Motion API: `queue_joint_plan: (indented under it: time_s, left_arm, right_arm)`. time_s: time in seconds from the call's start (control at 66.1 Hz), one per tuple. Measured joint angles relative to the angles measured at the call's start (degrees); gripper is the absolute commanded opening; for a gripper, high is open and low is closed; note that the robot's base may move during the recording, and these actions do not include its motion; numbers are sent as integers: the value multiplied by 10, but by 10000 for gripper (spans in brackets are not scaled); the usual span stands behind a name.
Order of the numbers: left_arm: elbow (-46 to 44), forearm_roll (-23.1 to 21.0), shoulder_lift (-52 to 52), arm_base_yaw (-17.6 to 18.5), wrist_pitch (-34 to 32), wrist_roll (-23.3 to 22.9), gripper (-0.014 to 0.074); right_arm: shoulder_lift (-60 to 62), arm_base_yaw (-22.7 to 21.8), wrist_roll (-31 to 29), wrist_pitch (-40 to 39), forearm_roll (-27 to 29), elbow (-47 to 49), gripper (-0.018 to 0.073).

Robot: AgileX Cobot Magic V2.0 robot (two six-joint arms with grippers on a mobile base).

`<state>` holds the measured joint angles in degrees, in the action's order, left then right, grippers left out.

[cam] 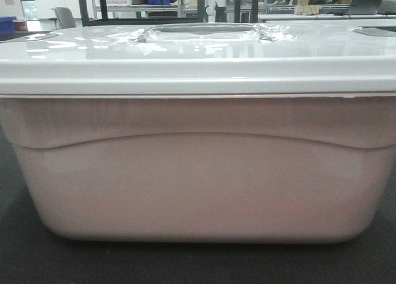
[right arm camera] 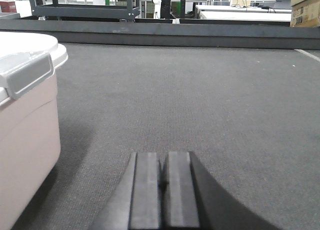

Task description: Grab white bin and place on right shelf

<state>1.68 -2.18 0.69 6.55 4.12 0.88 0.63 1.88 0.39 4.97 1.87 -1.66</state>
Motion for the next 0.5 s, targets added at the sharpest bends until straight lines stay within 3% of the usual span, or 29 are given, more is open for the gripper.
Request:
queue_joint_plan:
  time_s: [0.348, 0.499]
  left_arm:
    - [0, 0, 0, 0, 0, 0, -126]
    - [-21, 0, 0, 0, 20, 0, -126]
  right_arm:
    - [0, 0, 0, -3, 0, 0, 28]
    - [0, 1, 0, 59, 0, 31, 28]
